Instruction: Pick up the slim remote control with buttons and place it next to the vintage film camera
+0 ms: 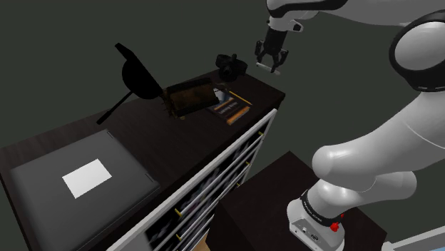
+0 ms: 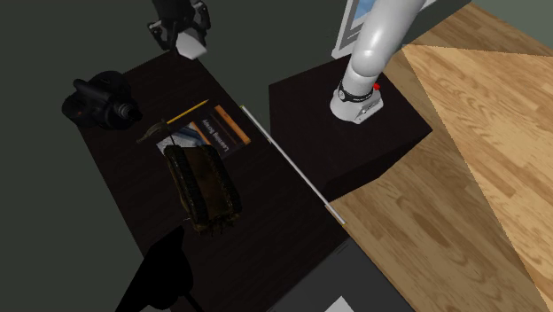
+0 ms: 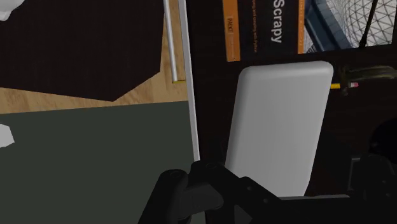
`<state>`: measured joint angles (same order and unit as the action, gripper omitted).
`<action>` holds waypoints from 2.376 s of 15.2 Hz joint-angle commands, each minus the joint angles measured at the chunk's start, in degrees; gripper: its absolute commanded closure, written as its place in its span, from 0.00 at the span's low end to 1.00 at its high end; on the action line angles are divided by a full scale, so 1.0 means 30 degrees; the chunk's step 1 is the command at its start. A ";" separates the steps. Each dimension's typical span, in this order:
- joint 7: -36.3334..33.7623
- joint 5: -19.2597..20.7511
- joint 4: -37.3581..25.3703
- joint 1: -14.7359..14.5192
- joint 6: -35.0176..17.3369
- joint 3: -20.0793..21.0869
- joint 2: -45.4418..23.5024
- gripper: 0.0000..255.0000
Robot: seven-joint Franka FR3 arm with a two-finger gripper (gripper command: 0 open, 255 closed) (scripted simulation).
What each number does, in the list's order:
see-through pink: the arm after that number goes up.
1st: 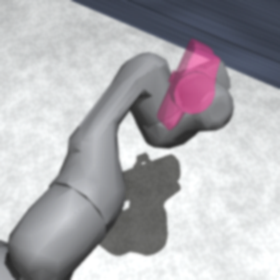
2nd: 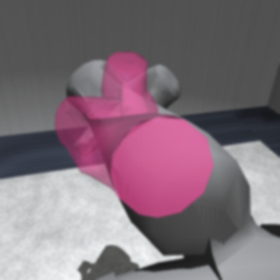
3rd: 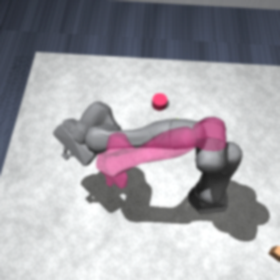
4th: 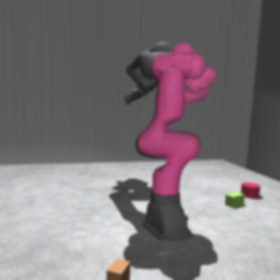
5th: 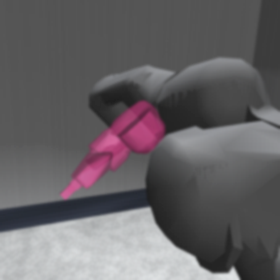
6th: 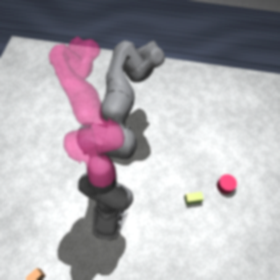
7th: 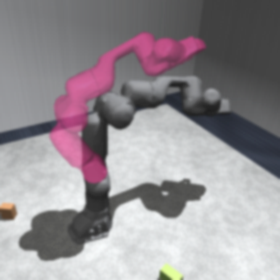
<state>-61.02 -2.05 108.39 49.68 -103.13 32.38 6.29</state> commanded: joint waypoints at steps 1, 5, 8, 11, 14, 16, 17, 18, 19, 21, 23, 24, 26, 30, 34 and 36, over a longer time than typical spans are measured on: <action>0.0445 0.0398 -0.0658 0.0292 0.0074 -0.0257 -0.0673 1.00; 0.1184 0.1460 -0.2708 0.0817 0.0384 -0.0714 -0.2683 1.00; 0.1562 0.2046 -0.4032 0.1010 0.0659 -0.0967 -0.3876 1.00; 0.1539 0.2057 -0.3263 0.1022 -0.0110 -0.0988 -0.3877 1.00; 0.1499 0.2092 -0.2543 0.1031 -0.0868 -0.1000 -0.3921 1.00; 0.1464 0.2130 -0.2089 0.1032 -0.1368 -0.1007 -0.3975 1.00; 0.1443 0.2153 -0.1869 0.1032 -0.1616 -0.1011 -0.4008 1.00; 0.1421 0.2179 -0.1655 0.1031 -0.1863 -0.1015 -0.4047 1.00; 0.1397 0.2207 -0.1445 0.1029 -0.2109 -0.1018 -0.4090 1.00; 0.1344 0.2273 -0.1040 0.1023 -0.2598 -0.1026 -0.4189 1.00; 0.1283 0.2349 -0.0654 0.1014 -0.3084 -0.1035 -0.4306 1.00; 0.1249 0.2392 -0.0468 0.1008 -0.3325 -0.1041 -0.4371 1.00; 0.1177 0.2486 -0.0109 0.0995 -0.3805 -0.1053 -0.4513 1.00; 0.1009 0.2709 0.0554 0.0959 -0.4754 -0.1084 -0.4849 1.00; 0.0809 0.2981 0.1146 0.0910 -0.5687 -0.1132 -0.5251 1.00; 0.0698 0.3135 0.1416 0.0879 -0.6147 -0.1163 -0.5475 1.00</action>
<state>-58.74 7.05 112.34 52.37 -120.82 28.96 -9.66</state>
